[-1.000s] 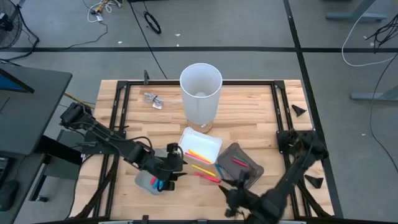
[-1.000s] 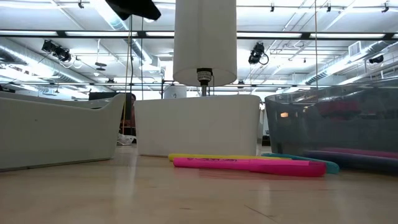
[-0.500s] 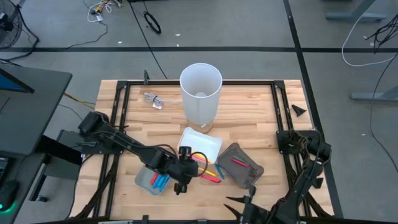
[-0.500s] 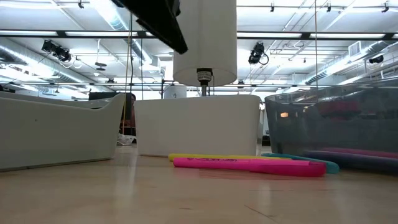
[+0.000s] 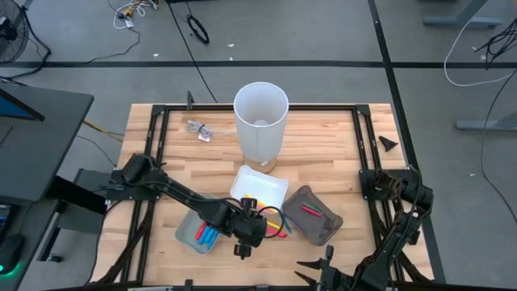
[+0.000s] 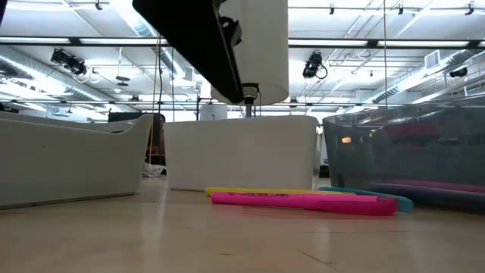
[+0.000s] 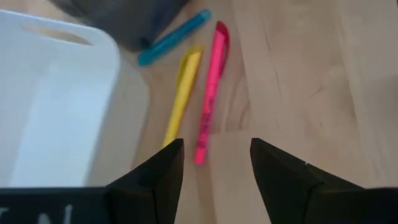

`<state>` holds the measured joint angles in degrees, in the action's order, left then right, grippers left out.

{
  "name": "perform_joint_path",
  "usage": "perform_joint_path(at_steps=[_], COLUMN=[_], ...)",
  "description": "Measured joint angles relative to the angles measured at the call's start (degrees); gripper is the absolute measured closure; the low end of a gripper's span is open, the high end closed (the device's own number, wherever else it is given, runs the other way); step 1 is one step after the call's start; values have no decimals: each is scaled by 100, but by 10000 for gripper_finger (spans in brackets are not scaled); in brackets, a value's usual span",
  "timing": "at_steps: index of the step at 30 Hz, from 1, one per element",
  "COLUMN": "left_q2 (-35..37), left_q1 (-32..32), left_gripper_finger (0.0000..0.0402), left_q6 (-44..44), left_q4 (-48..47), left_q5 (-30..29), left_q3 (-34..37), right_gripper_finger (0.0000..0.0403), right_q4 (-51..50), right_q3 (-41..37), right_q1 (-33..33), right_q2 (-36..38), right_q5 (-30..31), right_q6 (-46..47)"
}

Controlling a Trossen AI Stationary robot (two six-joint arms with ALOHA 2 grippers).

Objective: Pick & Place Markers
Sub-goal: Put the pink marker pen in the white bin

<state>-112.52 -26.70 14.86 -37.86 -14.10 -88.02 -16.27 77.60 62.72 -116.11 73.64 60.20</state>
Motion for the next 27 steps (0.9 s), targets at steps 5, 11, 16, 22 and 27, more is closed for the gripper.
perform_joint_path(at_steps=[5,11,16,22,27], left_q2=[-225,-437,-586,-776,-1024], left_q1=[-4,66,216,374,371], left_gripper_finger=[211,211,211,211,211], left_q6=[128,129,143,137,94], left_q4=[28,119,312,441,526], left_q5=[211,284,551,729,701], left_q3=[-5,-5,-1,-3,-28], right_gripper_finger=[277,277,277,277,277], right_q4=[892,1485,1668,1742,1813], right_q3=[-244,-358,-356,-358,-356], right_q1=[4,-9,-9,-13,-13], right_q2=[0,0,0,0,0], right_q5=[-275,-404,-406,-405,-404], right_q6=[-735,-1420,-1677,-1776,-1914])
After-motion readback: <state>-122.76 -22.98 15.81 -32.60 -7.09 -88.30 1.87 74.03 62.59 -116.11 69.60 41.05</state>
